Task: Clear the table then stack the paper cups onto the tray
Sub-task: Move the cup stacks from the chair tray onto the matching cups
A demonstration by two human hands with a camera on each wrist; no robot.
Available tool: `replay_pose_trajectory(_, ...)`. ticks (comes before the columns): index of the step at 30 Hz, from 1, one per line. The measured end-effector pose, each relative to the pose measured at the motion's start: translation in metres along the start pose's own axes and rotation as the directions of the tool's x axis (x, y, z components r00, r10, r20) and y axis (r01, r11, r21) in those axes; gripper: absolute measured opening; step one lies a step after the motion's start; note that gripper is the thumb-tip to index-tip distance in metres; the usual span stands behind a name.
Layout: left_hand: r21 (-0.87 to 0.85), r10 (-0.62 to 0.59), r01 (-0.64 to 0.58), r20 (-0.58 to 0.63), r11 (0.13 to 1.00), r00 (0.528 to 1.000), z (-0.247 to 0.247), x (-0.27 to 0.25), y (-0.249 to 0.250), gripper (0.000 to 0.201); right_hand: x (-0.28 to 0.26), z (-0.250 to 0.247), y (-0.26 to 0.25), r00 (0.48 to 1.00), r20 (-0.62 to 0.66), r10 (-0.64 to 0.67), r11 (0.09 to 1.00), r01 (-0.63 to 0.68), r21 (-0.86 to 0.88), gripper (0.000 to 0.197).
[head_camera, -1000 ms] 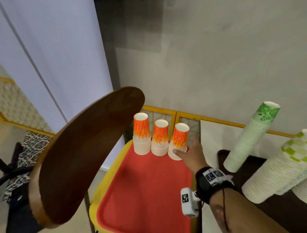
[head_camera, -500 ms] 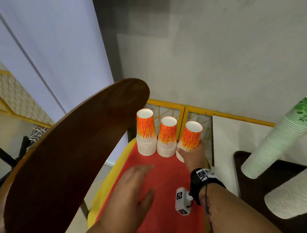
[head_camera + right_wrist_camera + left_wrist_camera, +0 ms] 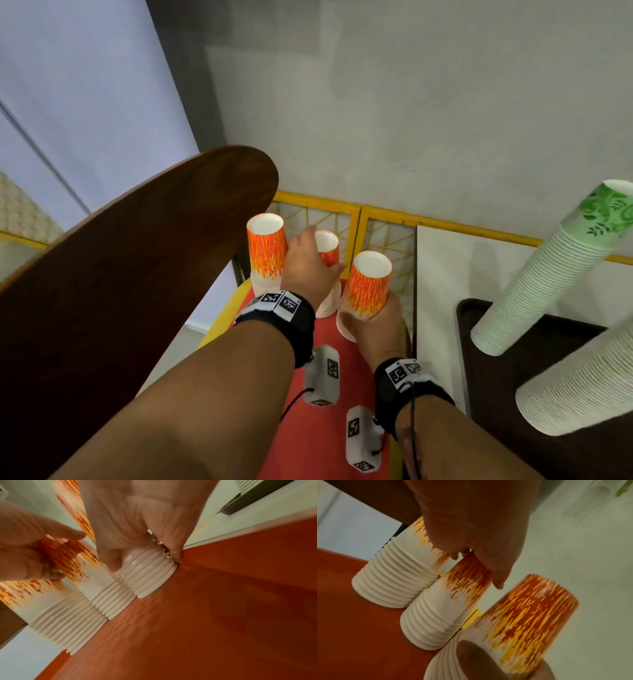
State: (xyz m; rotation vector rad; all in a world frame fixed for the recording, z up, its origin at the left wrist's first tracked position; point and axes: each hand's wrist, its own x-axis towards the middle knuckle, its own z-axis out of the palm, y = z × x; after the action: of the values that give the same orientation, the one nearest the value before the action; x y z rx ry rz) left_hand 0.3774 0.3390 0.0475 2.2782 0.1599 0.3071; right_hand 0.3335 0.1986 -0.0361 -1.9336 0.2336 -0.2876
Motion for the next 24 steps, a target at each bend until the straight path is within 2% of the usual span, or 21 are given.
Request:
replay_pose_trajectory(5,-0.19,-0.096,0.067,-0.15,0.98,0.984,0.007,-0.025,-0.01,0.093,-0.006,-0.005,0.001,0.998,0.042,-0.036,0.998,0.034,0.049,0.073)
replay_pose_trajectory(8,-0.309,-0.133,0.066,-0.202,0.949,0.97,0.009,-0.052,-0.026,0.089,-0.012,-0.006,0.007,0.994,0.075,-0.083,0.993,0.077,0.088,0.079)
replay_pose_trajectory(11,-0.367,-0.187,0.127,-0.134,0.921,0.973,0.014,-0.078,-0.051,0.083,-0.024,-0.007,0.009,0.993,0.091,-0.079,0.995,0.074,0.061,0.089)
replay_pose_trajectory(14,-0.421,-0.205,0.169,-0.041,0.891,0.978,0.02,-0.096,-0.07,0.064,-0.033,-0.004,0.016,0.991,0.125,-0.041,0.998,0.036,0.042,0.088)
replay_pose_trajectory(17,-0.492,-0.2,0.176,0.003,0.853,0.98,0.02,-0.101,-0.076,0.07,-0.04,-0.006,0.012,0.99,0.138,-0.025,0.999,0.02,0.033,0.086)
replay_pose_trajectory(20,-0.516,-0.186,0.18,0.04,0.837,0.982,0.014,-0.103,-0.076,0.076,-0.054,-0.023,-0.004,0.992,0.112,-0.062,0.991,0.048,0.125,0.083)
replay_pose_trajectory(24,-0.546,-0.136,0.126,0.022,0.828,0.99,0.009,-0.119,-0.06,0.073,-0.088,-0.062,-0.021,0.989,0.124,-0.081,0.987,0.062,0.147,0.094)
